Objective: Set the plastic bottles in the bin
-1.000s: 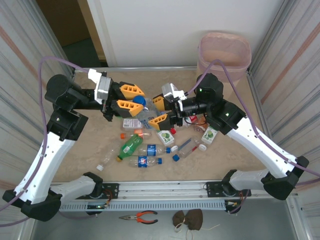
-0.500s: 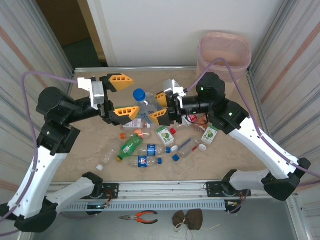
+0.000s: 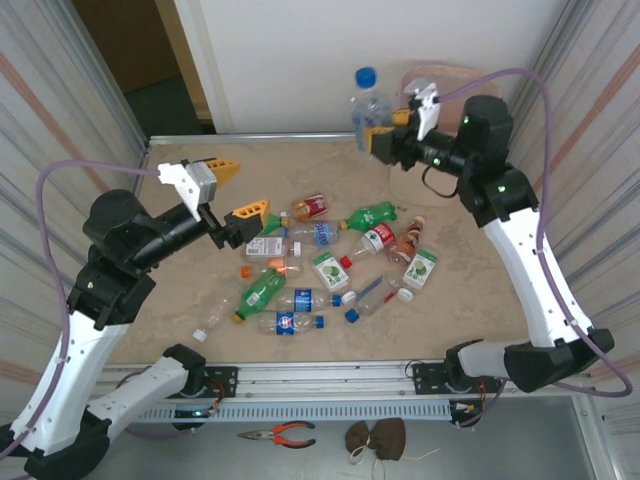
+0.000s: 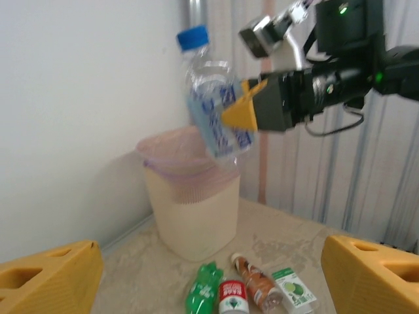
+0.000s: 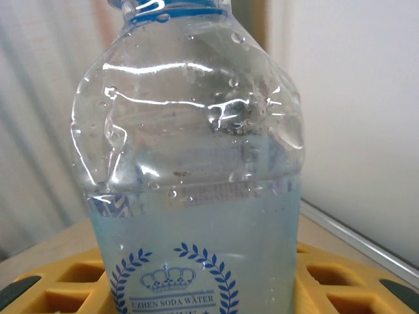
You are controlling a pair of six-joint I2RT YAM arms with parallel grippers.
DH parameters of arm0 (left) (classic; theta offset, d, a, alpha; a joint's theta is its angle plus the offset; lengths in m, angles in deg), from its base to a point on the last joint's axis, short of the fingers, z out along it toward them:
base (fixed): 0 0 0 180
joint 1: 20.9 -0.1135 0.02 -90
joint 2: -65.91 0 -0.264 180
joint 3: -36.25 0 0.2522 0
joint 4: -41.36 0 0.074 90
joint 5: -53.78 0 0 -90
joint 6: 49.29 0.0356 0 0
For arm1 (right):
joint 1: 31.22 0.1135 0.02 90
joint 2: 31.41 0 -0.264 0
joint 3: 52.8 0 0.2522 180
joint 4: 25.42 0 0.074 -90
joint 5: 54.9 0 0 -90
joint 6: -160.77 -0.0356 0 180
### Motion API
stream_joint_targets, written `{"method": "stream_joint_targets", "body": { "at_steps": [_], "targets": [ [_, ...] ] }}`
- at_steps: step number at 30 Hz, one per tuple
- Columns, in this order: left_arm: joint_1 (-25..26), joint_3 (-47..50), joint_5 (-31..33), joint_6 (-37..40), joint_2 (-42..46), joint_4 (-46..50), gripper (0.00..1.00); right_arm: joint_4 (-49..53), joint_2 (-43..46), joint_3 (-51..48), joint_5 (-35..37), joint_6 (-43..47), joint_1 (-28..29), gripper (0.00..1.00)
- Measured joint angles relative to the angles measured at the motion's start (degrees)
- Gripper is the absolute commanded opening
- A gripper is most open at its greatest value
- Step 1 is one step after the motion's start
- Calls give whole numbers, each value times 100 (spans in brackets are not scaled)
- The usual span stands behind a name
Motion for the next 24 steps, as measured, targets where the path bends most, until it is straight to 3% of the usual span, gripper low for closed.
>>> {"method": "stream_joint_targets", "body": {
  "at_steps": [7, 11, 24],
  "targets": [
    [-46, 87, 374, -374, -271, 479, 83, 74, -763, 765, 608, -575, -1222, 45],
    [-55, 247, 487, -702, -498, 671, 82, 407, -1449, 1482, 1038, -844, -1698, 41],
    [-645, 704, 509, -2116, -758, 918, 80, 2549, -4275, 4682, 2015, -1104, -1998, 43]
  ]
}}
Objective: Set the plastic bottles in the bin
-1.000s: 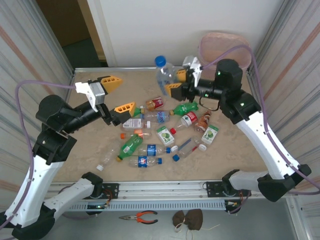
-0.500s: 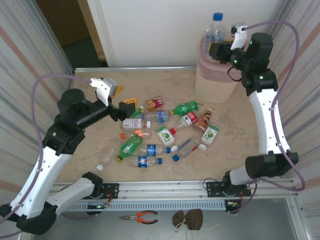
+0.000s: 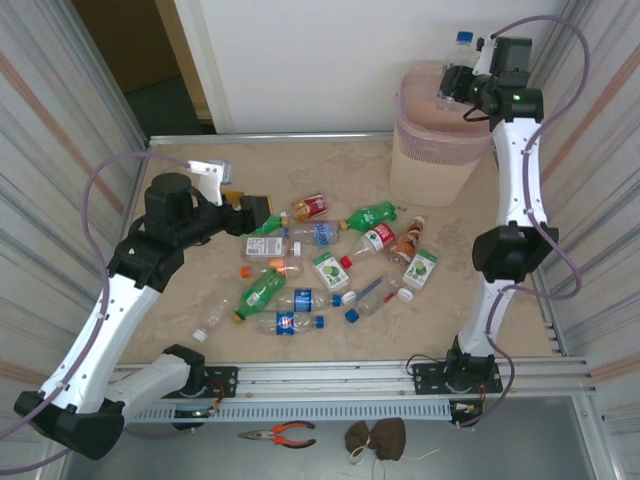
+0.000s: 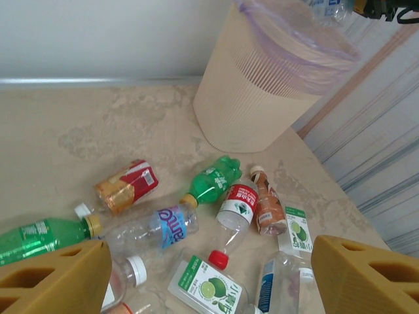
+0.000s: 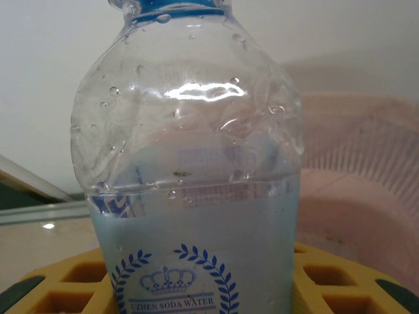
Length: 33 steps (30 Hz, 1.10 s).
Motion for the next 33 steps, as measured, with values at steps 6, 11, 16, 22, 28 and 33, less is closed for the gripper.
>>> {"method": "stream_joint_targets", "body": {
  "at_steps": [6, 11, 16, 22, 28, 33],
  "targets": [
    [-107, 85, 2, -275, -26, 140, 81, 638, -710, 201, 155, 13, -2, 43],
    [-153, 157, 4, -407, -33, 168, 82, 1025, -1150, 216, 168, 114, -2, 44],
    [-168, 160, 4, -522, -122, 173, 81, 1316, -1541, 267, 168, 251, 7, 46],
    [-192, 162, 7, -612, -286, 181, 83, 1585, -1847, 485, 153, 400, 22, 49],
    [-293, 192, 59, -782, -289, 181, 83, 1655, -1904, 584, 125, 420, 22, 61],
    [-387, 254, 306, -1091, -291, 302, 83, 1661, -1904, 590, 122, 415, 22, 67]
  ]
}}
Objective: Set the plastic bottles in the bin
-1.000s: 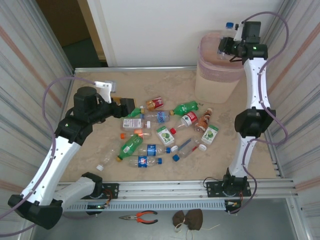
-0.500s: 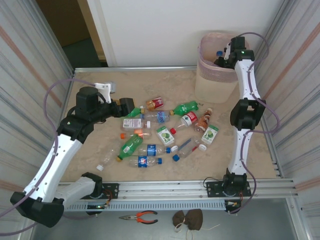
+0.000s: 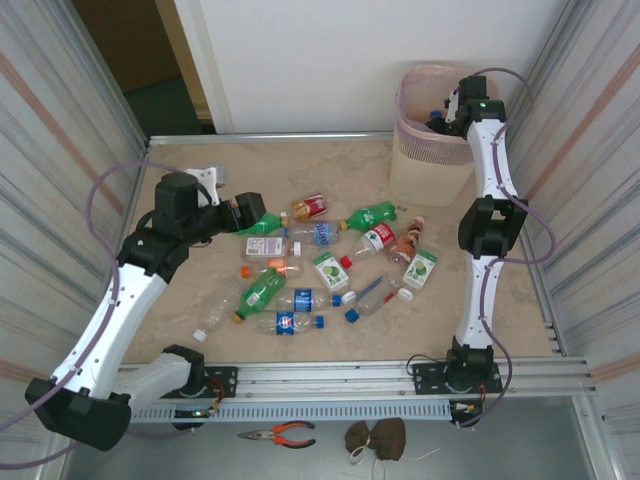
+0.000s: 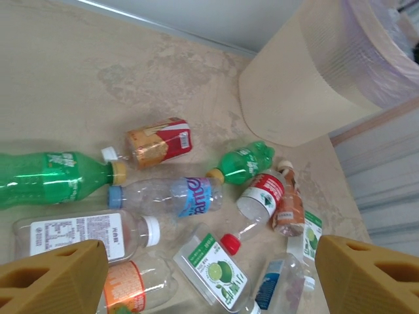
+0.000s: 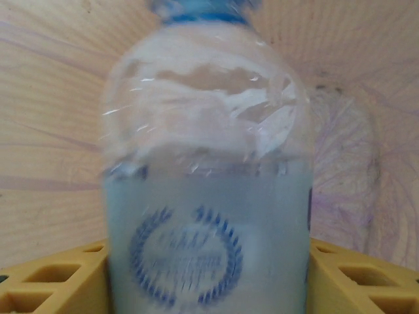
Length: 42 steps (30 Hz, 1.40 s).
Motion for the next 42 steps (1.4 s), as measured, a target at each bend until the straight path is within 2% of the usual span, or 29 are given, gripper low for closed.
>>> {"method": "stream_joint_targets", "body": {
  "at_steps": [5, 10, 17, 23, 30, 35, 42],
  "targets": [
    [-260, 122, 363, -629, 0, 256, 82, 0, 15, 0, -17, 2, 0, 74],
    [-509, 358, 623, -1399, 0, 608, 84, 2, 131, 0, -17, 0, 0, 75],
    [-1163, 1102, 461, -2815, 114, 916, 79, 22, 680, 2, 4, 0, 0, 75],
    [-1731, 1475, 271, -3786, 251, 1491, 81, 15, 1174, 55, 24, 0, 0, 76],
    [-1906, 1694, 72, -4745, 476, 2068, 85, 17, 1567, 76, 24, -2, 0, 75],
    [-1906, 2050, -162, -5523, 828, 2358, 98, 26, 1810, 76, 26, -2, 24, 75],
    [-1906, 2723, -365, -6478, 1449, 2507, 99, 39, 2260, 9, 52, -2, 142, 76]
  ]
}}
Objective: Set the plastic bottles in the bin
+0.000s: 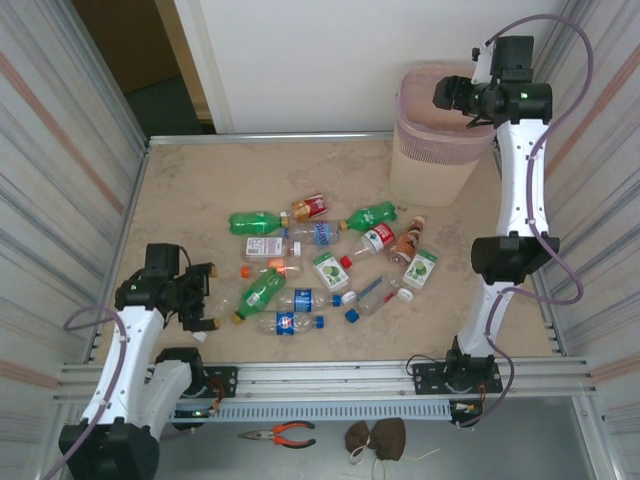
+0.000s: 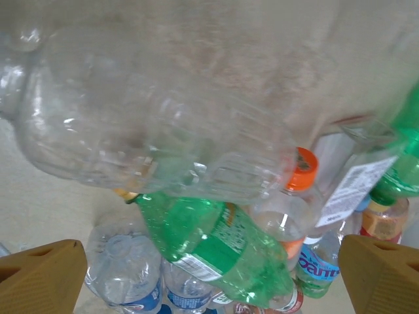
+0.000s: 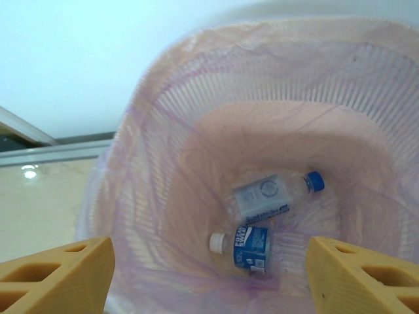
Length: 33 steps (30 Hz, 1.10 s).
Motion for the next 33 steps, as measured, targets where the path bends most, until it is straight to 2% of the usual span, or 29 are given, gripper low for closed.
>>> {"method": "stream_joint_targets", "body": {
  "at_steps": [7, 12, 18, 29, 33],
  "targets": [
    [0, 531, -46, -518, 83, -24, 99, 2, 435, -140, 83, 4, 98, 76],
    [0, 839, 136, -787, 83, -396, 99, 11, 570, -234, 133, 7, 170, 76],
    [-168, 1032, 299, -905, -354, -804, 98, 96, 651, -280, 144, 39, 352, 76],
    [-863, 1029, 411, -601, -1191, -1392, 86, 133, 1086, -835, 315, 160, 544, 75],
    [-1014, 1029, 431, -459, -1421, -1543, 76, 138, 1279, -1097, 407, 177, 614, 75]
  ]
}}
